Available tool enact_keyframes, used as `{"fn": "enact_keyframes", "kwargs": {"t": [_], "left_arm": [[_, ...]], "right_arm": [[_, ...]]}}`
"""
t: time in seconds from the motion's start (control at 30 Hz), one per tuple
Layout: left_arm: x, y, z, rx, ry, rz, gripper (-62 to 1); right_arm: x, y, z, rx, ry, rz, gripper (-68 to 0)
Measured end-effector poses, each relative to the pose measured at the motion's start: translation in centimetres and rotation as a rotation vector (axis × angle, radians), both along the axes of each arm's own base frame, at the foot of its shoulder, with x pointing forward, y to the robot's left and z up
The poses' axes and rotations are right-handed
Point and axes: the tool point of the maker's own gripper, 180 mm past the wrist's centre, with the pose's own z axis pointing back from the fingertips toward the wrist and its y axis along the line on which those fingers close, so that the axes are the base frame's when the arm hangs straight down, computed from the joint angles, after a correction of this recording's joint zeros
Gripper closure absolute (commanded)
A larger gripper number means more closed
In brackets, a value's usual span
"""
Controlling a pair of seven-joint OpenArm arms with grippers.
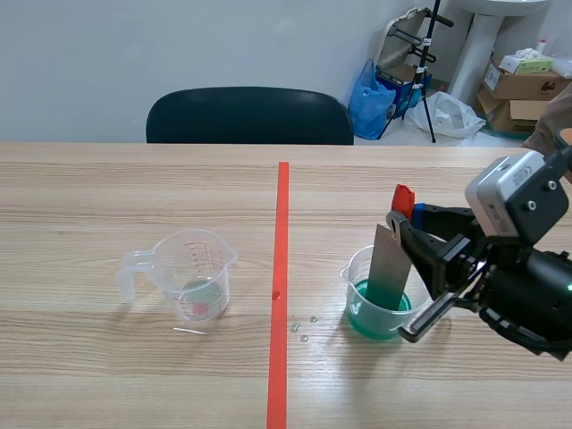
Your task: Do the redox reaction experiment
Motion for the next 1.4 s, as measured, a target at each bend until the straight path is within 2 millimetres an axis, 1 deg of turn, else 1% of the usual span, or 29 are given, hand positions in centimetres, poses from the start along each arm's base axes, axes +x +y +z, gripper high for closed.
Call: {"fn": "enact_keyframes", "kwargs": {"t": [0.13,0.43,0.57,0.8,1.0,1.3,1.4], "left_arm": [[0.0,0.0,0.0,0.000,0.000,0.000,-62.3],[0.0,0.0,0.0,0.000,0.000,0.000,-62.3],[0.0,0.0,0.0,0.000,0.000,0.000,-62.3],[0.0,0.0,0.0,0.000,0.000,0.000,-62.3],[0.0,0.0,0.0,0.000,0.000,0.000,-62.3],[0.0,0.0,0.0,0.000,0.000,0.000,-62.3],[0.0,0.0,0.0,0.000,0.000,0.000,-62.3]], "right_arm": [[-0.5,-0.2,0.7,-0.009,-0.006,-0.009,-1.3],[-1.4,-0.5,4.9,-0.004,-0.090,-0.024,-1.3],[-1.5,-0.5,6.2,-0.025,-0.103,-0.033,-1.3],[-2.3,0.2,8.8,-0.038,-0.141,-0.016,-1.3],[-2.8,0.7,10.2,-0.048,-0.157,-0.006,-1.3],[-3.1,0.9,12.0,-0.074,-0.186,-0.009,-1.3],[-3.1,0.8,11.6,-0.093,-0.165,-0.018,-1.3]]}}
